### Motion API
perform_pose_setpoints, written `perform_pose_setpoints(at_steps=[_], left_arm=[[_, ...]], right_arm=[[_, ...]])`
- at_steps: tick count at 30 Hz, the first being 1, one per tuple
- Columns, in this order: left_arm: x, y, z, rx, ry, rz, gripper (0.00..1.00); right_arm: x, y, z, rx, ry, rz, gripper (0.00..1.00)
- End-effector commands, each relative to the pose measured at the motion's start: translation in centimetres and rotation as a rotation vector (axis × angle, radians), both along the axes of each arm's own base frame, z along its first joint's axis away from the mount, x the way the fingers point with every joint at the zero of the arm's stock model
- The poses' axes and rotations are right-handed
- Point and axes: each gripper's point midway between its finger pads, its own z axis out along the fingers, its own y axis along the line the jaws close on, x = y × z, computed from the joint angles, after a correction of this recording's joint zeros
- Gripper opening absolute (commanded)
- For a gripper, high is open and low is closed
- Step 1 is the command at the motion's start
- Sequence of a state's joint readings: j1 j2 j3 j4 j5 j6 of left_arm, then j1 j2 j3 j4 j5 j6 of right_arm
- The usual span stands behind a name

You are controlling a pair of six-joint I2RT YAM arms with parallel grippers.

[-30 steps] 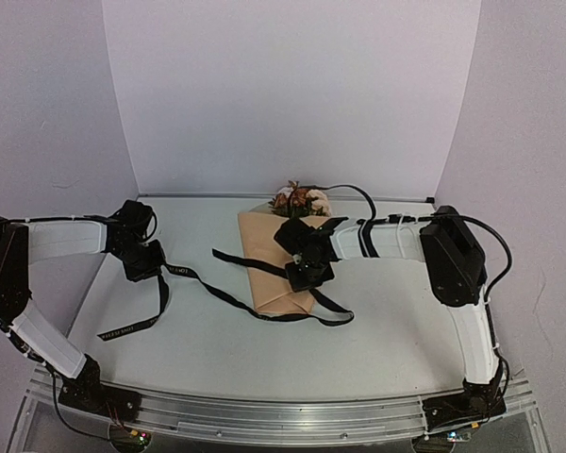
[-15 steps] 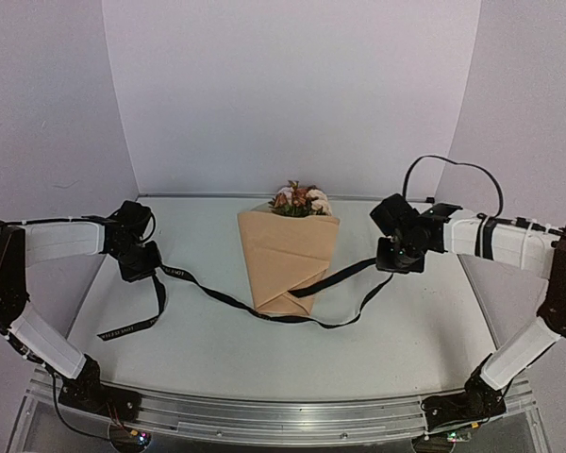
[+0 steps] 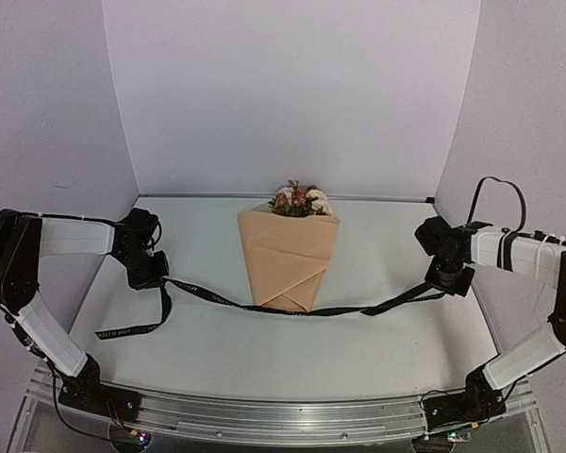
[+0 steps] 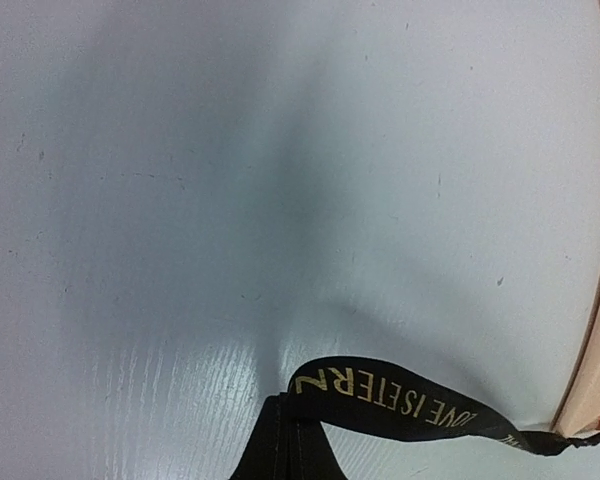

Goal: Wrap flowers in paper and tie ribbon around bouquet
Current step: Straighten the ribbon at the center of the board.

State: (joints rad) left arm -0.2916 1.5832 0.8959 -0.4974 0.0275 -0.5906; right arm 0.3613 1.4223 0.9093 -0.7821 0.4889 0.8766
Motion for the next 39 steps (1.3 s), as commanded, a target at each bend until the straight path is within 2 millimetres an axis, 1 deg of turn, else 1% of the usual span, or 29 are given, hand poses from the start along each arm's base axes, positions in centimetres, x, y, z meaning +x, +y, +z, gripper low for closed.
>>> perform_pose_setpoints(at_steps=[1,4,9,10,12,13,15,17,19,21,23,25,26,28,30,31,32,33,34,36,39], left_arm=[[0.7,-1.1,0.7,-0.036,-0.029,-0.049,0.0],[0.5,-0.9,0.4,-0.027,-0.021,-0.049,0.0],[0.3,-0.7,0.0,-0.014,-0.01,-0.045,0.0],[0.3,-0.6,-0.1,-0.012,-0.008,-0.045,0.0],[0.1,-0.6,-0.3,-0.01,-0.003,-0.044,0.0],[0.1,-0.6,-0.4,-0.01,-0.002,-0.042,0.0],[0.1,-0.7,-0.7,-0.018,0.003,-0.042,0.0],[0.0,-0.7,-0.9,-0.02,0.012,-0.041,0.0],[-0.1,-0.6,-1.1,-0.015,0.018,-0.033,0.0],[-0.5,-0.1,-1.3,0.001,0.026,-0.017,0.0],[-1.0,0.5,-1.7,0.024,0.041,0.01,0.0],[-1.5,0.7,-2.2,0.022,0.054,0.025,0.0],[-1.8,0.6,-2.3,0.012,0.057,0.029,0.04],[-2.2,0.2,-2.2,-0.02,0.049,0.029,0.13],[-2.3,-0.1,-1.8,-0.043,0.03,0.02,0.26],[-2.4,-0.2,-1.4,-0.053,0.017,0.016,0.34],[-2.4,-0.3,-0.9,-0.063,0.002,0.012,0.4],[-2.3,-0.5,-0.2,-0.077,-0.018,0.006,0.44],[-2.1,-0.8,0.7,-0.096,-0.043,0.0,0.48],[-1.4,-1.5,2.7,-0.138,-0.099,-0.019,0.54],[0.1,-3.2,6.2,-0.209,-0.185,-0.068,0.61]], right_arm=[[-1.0,-2.7,2.1,-0.061,-0.058,-0.112,0.0],[-1.5,-3.3,4.9,-0.057,-0.148,-0.138,0.0],[-3.5,-5.1,11.8,-0.073,-0.34,-0.16,0.0],[-3.8,-5.3,12.8,-0.074,-0.373,-0.152,0.0],[-3.8,-5.5,14.0,-0.09,-0.39,-0.13,0.0],[-3.7,-5.4,13.9,-0.096,-0.374,-0.119,0.0],[-3.1,-5.0,12.4,-0.103,-0.31,-0.106,0.0],[-2.8,-4.2,9.7,-0.079,-0.228,-0.111,0.0],[-2.6,-3.9,6.8,-0.075,-0.148,-0.127,0.0],[-2.6,-3.7,4.4,-0.078,-0.082,-0.142,0.0],[-2.7,-3.6,2.6,-0.083,-0.023,-0.153,0.0],[-2.7,-3.3,1.4,-0.069,0.019,-0.158,0.0],[-2.7,-3.2,1.0,-0.063,0.031,-0.157,0.02],[-2.8,-3.0,0.5,-0.046,0.033,-0.154,0.09],[-2.9,-3.1,0.6,-0.04,0.026,-0.154,0.15],[-3.0,-3.2,0.7,-0.038,0.022,-0.15,0.2],[-3.0,-3.2,0.9,-0.032,0.019,-0.144,0.29],[-2.9,-2.9,1.0,-0.019,0.016,-0.135,0.4],[-2.8,-2.6,1.2,0.002,0.012,-0.121,0.45],[-2.3,-1.3,1.5,0.072,-0.008,-0.074,0.5],[-1.1,2.2,1.8,0.197,-0.039,0.043,0.61]])
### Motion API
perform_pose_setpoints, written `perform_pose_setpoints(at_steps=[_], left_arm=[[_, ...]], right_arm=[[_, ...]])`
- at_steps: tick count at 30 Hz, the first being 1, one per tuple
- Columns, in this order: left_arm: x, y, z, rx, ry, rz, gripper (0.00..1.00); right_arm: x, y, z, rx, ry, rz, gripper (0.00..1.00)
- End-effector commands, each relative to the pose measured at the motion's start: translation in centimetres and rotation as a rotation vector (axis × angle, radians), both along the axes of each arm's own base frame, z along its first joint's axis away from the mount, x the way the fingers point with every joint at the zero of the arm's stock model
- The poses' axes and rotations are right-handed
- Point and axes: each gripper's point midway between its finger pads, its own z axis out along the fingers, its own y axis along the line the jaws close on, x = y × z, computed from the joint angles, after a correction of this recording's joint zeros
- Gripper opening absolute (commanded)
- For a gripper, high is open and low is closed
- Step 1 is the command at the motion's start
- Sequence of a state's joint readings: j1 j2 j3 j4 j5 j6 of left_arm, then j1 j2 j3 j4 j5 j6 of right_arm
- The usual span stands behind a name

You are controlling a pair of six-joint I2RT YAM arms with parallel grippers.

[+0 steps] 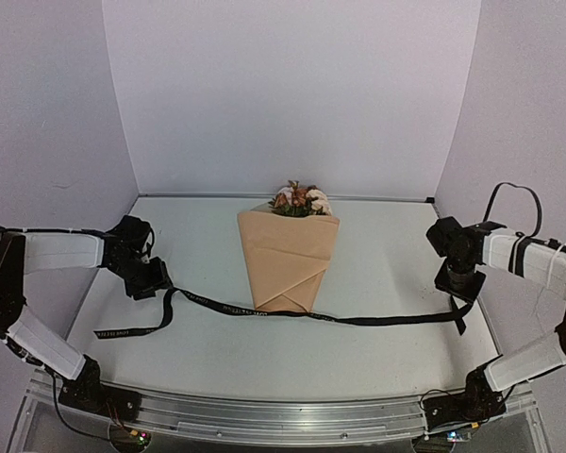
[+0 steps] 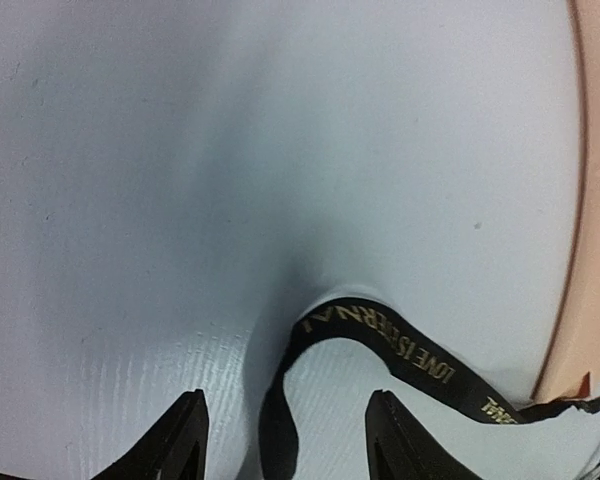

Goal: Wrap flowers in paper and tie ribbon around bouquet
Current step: Straighten the ribbon at the center of the board.

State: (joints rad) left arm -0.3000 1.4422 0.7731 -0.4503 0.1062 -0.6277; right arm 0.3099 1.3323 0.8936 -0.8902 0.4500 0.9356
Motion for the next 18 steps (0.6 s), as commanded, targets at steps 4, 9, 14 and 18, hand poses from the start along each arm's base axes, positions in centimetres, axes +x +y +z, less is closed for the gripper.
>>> perform_pose_setpoints(at_steps=[4,9,14,18], left_arm=[[4.1,-4.4,8.4,-0.159,-0.224,-0.111,0.7],[6.2,-9.7,8.6,-0.304,-0.207,-0.227,0.73],[8.1,-14.1,5.8,-0.411,-0.142,-0.283,0.75],[9.7,-16.3,3.6,-0.453,-0.106,-0.308,0.74]], right_arm=[[3.5,9.7,2.1,0.228,-0.095,0.305,0.71],[7.2,18.4,1.5,0.434,-0.128,0.519,0.79],[10.5,25.3,-0.1,0.659,-0.153,0.63,0.85],[13.0,28.4,-1.0,0.745,-0.167,0.661,0.89]])
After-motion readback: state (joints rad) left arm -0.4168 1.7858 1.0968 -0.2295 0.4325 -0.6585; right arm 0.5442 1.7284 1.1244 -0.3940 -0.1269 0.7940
